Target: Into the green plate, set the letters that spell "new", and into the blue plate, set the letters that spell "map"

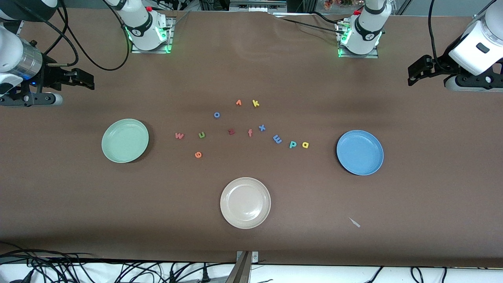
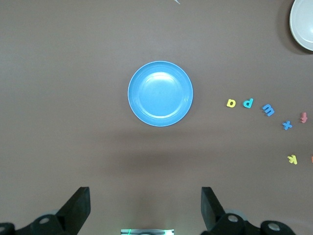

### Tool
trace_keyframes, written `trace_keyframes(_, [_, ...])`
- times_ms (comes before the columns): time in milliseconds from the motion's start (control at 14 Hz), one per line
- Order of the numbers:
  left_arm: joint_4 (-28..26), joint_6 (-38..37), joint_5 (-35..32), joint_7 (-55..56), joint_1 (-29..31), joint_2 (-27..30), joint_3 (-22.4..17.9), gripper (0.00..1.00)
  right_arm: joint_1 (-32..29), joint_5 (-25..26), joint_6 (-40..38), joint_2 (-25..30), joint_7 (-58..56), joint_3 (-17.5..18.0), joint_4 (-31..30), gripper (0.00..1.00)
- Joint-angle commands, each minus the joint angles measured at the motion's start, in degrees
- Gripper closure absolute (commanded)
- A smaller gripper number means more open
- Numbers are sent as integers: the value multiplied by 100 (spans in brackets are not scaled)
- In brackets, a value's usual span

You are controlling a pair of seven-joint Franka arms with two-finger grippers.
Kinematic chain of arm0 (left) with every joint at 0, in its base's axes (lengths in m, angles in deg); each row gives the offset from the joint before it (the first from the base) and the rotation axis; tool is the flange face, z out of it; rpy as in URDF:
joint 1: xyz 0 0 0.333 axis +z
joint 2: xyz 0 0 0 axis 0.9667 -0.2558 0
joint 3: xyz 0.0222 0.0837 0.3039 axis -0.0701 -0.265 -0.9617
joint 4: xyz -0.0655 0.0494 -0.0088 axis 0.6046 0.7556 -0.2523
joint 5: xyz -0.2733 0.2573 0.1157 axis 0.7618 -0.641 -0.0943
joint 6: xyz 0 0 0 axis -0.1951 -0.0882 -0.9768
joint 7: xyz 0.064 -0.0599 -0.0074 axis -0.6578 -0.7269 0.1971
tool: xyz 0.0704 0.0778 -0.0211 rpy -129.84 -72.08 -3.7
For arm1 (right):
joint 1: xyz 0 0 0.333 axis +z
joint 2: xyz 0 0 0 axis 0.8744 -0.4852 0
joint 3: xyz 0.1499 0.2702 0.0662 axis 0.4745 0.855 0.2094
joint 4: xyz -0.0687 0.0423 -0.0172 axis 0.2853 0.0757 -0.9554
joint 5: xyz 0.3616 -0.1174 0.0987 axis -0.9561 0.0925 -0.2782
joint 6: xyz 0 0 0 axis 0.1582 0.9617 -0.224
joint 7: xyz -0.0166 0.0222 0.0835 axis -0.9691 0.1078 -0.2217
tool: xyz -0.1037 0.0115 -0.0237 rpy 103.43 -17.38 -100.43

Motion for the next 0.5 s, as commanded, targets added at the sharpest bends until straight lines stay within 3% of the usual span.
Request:
trace_keyframes(0, [124,-116,-19,-96,22,-16,-9,0,-10,38,-91,-8,-85,10,69,0])
trace_keyframes(429, [124,-133,7,-96,30,-8,-18,0,-10,38,-91,-8,-85,10,69,0])
